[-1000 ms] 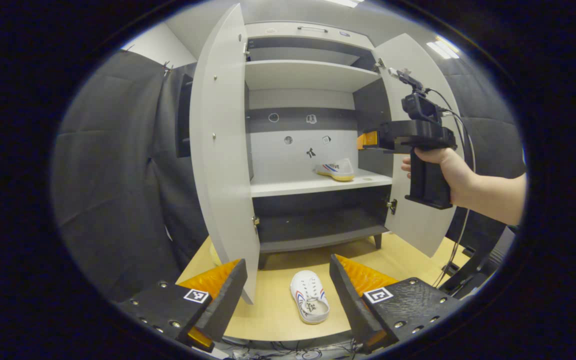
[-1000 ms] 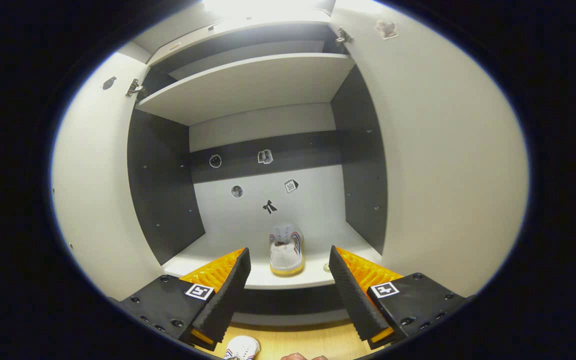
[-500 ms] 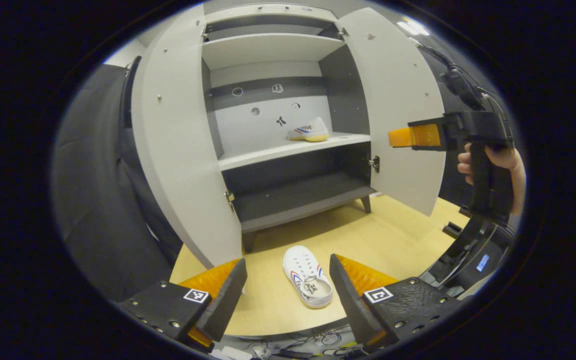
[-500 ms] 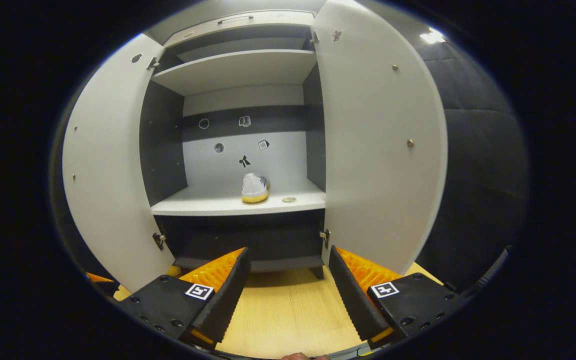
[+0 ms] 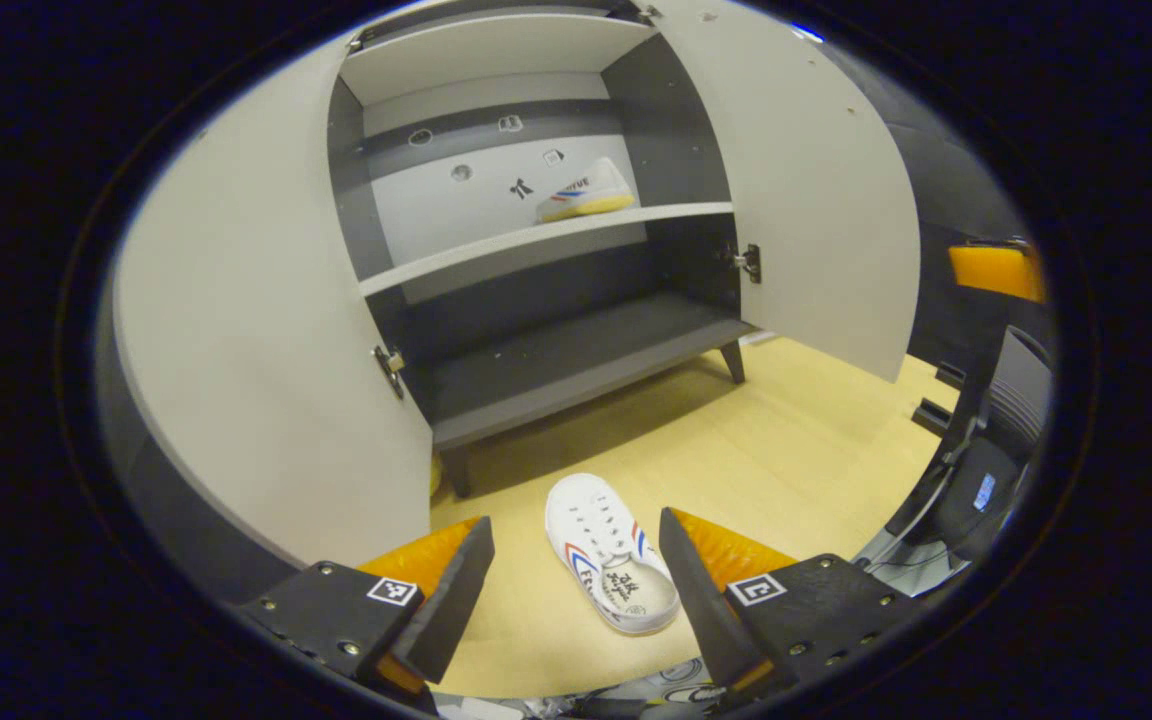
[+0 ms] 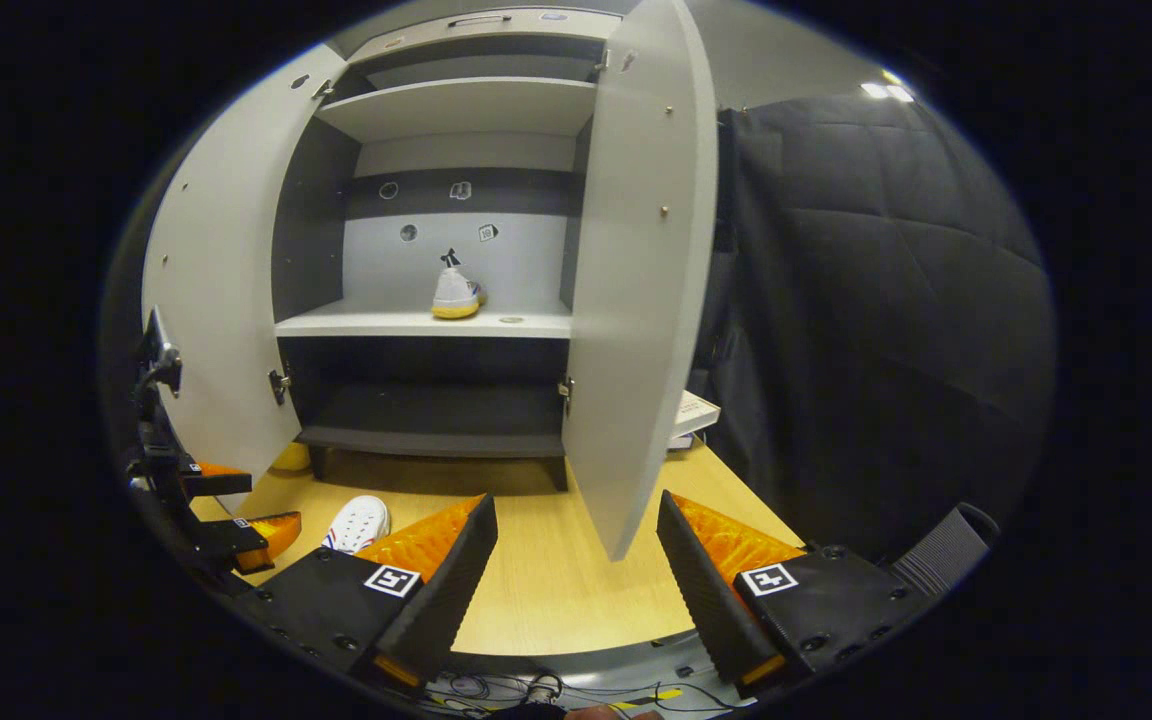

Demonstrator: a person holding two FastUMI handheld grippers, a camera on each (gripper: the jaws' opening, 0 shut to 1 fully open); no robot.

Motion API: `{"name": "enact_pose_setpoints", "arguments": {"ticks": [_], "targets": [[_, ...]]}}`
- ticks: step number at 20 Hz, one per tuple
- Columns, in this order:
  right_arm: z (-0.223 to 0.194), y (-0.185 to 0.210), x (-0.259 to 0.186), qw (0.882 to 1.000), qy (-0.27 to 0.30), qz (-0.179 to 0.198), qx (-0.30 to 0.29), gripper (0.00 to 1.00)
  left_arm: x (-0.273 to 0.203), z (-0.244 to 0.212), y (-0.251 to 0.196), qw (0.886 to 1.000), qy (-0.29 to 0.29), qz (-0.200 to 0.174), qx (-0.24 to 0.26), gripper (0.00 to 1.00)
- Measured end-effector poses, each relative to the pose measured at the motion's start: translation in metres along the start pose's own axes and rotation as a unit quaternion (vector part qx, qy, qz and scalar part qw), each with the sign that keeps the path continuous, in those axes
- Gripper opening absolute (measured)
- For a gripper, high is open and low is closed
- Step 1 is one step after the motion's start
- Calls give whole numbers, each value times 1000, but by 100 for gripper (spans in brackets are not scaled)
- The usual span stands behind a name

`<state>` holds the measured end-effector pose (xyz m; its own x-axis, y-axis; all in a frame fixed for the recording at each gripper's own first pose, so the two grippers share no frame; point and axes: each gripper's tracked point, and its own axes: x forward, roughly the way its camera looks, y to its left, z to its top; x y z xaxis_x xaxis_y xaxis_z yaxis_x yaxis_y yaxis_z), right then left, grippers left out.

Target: Grab one shoe with the right hand and put it into the shoe cabinet, grab the other shoe with the left hand and put it into the shoe cabinet; then close the right door with the right hand and the left door with the left hand.

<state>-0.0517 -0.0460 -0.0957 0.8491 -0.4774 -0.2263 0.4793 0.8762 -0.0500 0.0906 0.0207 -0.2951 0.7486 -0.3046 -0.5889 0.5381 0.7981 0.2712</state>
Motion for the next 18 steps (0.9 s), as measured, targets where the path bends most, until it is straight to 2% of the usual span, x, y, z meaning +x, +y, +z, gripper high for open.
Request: {"name": "enact_pose_setpoints", "arguments": {"ticks": [1, 3, 6, 7, 9, 13, 16, 18], "targets": [[-3, -14, -4, 1000, 4, -13, 6, 97, 12, -9, -3, 1000, 11, -6, -3, 94], [-1, -47, -9, 998, -1, -48, 34, 100, 35, -29, -6, 999, 39, -12, -9, 96], [2, -103, -11, 992, -12, -115, 55, 100, 54, -54, 2, 997, 78, -4, -24, 97], [1, -118, -6, 989, -11, -132, 60, 100, 58, -60, 6, 996, 89, 2, -21, 94], [-2, -141, -1, 985, -7, -158, 71, 100, 66, -68, 15, 994, 104, 13, -11, 96], [-4, -167, 13, 979, -6, -183, 87, 100, 84, -81, 8, 993, 119, -7, 15, 96], [-5, -176, 23, 979, 5, -184, 93, 97, 95, -92, 10, 991, 136, 4, 8, 91], [-1, -181, 29, 977, 1, -187, 100, 100, 98, -102, 6, 989, 146, -3, -16, 90]]}}
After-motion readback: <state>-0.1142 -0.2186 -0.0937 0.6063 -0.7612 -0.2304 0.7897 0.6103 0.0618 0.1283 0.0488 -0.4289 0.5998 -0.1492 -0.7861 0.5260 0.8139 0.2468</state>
